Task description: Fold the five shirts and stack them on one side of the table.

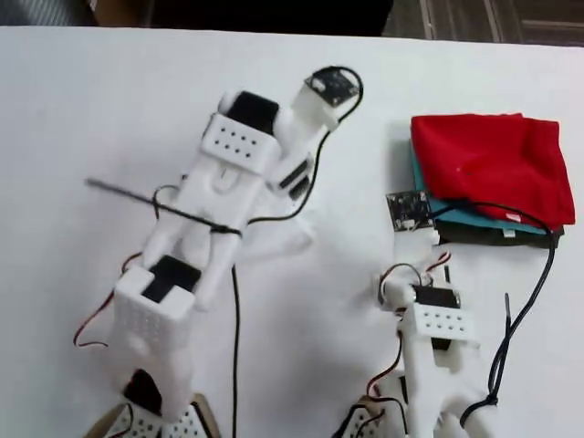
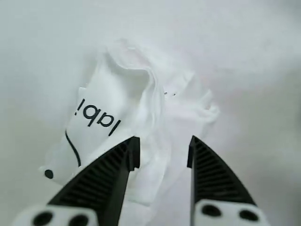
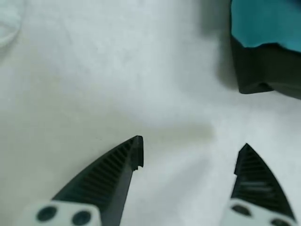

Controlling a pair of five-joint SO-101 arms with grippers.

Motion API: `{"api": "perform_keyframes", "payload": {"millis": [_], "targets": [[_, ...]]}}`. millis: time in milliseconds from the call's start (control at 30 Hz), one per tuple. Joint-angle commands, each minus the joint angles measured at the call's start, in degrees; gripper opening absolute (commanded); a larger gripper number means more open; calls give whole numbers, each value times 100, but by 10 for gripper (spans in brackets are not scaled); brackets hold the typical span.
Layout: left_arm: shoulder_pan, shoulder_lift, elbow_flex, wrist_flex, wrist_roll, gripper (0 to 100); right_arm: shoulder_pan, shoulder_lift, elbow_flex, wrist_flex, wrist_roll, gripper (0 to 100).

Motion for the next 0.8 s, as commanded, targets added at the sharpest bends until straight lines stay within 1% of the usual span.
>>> {"api": "perform_keyframes", "payload": {"millis": [0,67,100,133,167,200,233,300,433,500,567,600,700,767], "targets": [[-413,-123,-1367,607,-123,181,-57,-136,-26,-84,-18,319],[-914,-123,-1763,633,-105,177,-57,-136,-26,-84,-18,319],[-1196,-123,-1807,633,-105,159,-57,-136,-26,-84,-18,319],[-1486,-105,-1807,633,-97,120,-57,-136,-18,-84,-18,318],[-1776,-88,-1745,633,-18,53,-57,-136,-18,-75,-18,317],[-2084,-88,-1631,633,132,7,-57,-136,-18,-75,-18,303],[-2391,-97,-1481,633,299,38,-57,-136,-18,-75,-18,276],[-2945,-123,-1147,633,369,23,-57,-145,18,-84,-18,197],[-4044,-123,-514,633,352,28,-57,-180,-44,-92,-9,9],[-4571,-123,-198,615,114,28,-163,-171,-510,84,237,26],[-5090,-123,136,440,-149,28,-426,-127,-1292,593,519,21],[-5354,-123,295,299,-255,28,-646,-110,-1714,884,527,22],[-6101,-123,796,-149,-554,28,-1508,215,-2980,1587,527,22],[-6541,-123,1112,-352,-651,28,-2018,699,-3851,1947,510,22]]}}
